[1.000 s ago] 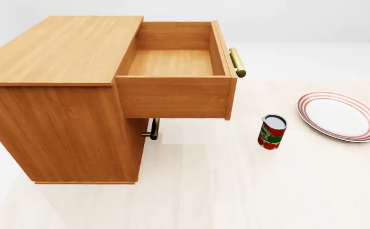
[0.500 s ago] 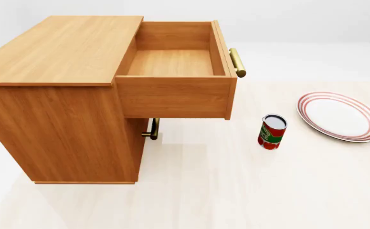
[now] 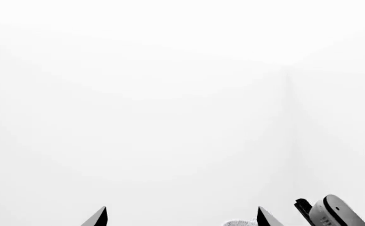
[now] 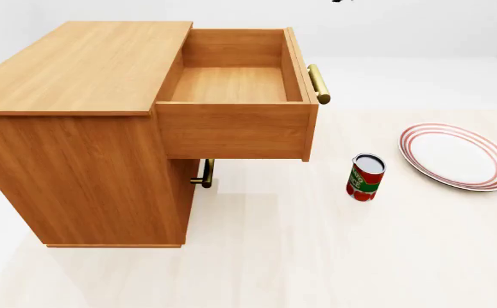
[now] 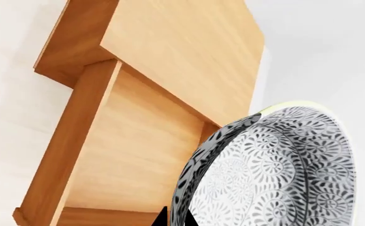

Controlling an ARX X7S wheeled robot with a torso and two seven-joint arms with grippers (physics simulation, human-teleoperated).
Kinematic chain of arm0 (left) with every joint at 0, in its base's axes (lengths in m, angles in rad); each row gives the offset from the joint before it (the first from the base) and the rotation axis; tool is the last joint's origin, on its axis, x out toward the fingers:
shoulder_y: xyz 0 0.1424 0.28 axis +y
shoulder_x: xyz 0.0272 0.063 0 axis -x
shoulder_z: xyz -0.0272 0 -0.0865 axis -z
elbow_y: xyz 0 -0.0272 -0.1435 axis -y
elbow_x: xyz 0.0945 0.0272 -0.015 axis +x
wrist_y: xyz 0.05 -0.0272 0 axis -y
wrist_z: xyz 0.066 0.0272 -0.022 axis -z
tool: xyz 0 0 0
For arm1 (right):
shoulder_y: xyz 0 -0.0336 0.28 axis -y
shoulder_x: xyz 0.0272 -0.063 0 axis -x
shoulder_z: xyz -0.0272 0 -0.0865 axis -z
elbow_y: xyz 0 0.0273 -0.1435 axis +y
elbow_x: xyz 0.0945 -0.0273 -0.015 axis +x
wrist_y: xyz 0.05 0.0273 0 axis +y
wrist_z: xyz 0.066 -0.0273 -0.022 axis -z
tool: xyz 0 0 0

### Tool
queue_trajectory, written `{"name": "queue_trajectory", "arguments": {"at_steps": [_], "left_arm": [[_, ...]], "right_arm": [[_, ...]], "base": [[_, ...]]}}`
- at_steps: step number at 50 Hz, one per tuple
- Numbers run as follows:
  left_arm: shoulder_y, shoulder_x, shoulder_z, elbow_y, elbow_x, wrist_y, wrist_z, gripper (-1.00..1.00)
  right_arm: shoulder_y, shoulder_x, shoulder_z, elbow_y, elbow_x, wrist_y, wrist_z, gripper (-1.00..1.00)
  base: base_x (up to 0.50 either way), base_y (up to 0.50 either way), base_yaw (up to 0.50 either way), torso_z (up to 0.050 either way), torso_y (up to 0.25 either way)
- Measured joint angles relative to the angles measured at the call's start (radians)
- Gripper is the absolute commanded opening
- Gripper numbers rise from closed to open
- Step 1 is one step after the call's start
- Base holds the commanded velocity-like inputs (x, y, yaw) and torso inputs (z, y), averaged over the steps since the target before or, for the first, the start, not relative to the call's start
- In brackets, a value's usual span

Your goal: Put the bowl in the top drawer of the cabinet.

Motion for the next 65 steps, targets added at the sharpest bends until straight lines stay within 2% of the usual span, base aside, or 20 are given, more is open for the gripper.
{"name": "queue_trajectory", "arguments": {"at_steps": [17,65], "left_arm": [[0.010,-0.010,0.010,0.023,0.048,0.016,0.050,1.00],[0.029,-0.026,0.025,0.060,0.108,0.081,0.111,1.00]], "right_arm": [[0.037,-0.012,-0.109,-0.009,0.109,-0.021,0.043,-1.00],[0.038,-0.014,-0.158,-0.037,0.124,-0.012,0.052,-1.00]], "base": [[0.00,0.00,0.00,0.000,-0.021],[0.00,0.00,0.00,0.000,-0.090]]}}
